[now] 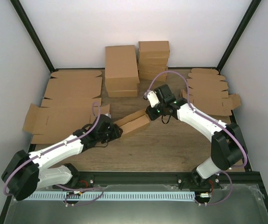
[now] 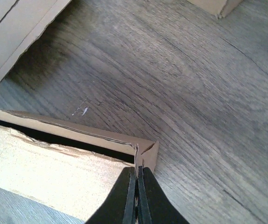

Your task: Fold the paper box

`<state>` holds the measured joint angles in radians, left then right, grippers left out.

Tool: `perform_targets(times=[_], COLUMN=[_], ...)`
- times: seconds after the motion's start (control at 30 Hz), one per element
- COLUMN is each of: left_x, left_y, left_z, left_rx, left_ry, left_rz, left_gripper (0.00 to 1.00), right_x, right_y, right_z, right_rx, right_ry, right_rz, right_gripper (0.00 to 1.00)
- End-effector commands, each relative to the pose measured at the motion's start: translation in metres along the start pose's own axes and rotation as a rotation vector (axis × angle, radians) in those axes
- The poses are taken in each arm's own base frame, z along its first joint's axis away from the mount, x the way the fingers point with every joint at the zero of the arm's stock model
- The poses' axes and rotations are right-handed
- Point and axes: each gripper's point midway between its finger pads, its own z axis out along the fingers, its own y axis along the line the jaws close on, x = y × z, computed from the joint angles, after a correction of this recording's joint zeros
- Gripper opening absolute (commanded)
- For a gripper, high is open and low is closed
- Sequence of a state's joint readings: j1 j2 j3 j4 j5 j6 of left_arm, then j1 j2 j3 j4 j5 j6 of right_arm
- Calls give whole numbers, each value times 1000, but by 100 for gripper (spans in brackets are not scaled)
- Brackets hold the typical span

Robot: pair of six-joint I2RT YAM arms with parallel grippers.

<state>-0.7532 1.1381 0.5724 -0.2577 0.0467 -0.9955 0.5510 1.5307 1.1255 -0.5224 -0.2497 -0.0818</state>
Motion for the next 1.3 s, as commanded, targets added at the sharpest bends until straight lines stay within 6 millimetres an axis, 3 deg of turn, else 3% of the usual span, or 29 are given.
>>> perform_targets(times=[0.0,0.13,0.27,0.43,0.73,1.27], left_x=[-20,-30,-33,-31,-34,-46], left_y=[-8,-10,-12,-7,-3,8], left_z=[-2,-2,2,9,20,27], left_rx=[-17,-24,-37,-58,-94,-163], left_ry=[-19,-28,-24,-9,-5,-20], left_rz=[76,97,120,132,128,48], left_gripper=[47,46,46,46,46,47], right_x=[-13,-7,13,28,28,36], right_y=[-5,-5,-11,-5,9,11], right_z=[-17,-19,-8,3,11,19], right_rx=[46,66,132,149,166,187], right_ry=[-55,-81,-36,-15,8,25], right_rz=[151,255,314,357,382,453], right_gripper=[1,1,1,1,1,1])
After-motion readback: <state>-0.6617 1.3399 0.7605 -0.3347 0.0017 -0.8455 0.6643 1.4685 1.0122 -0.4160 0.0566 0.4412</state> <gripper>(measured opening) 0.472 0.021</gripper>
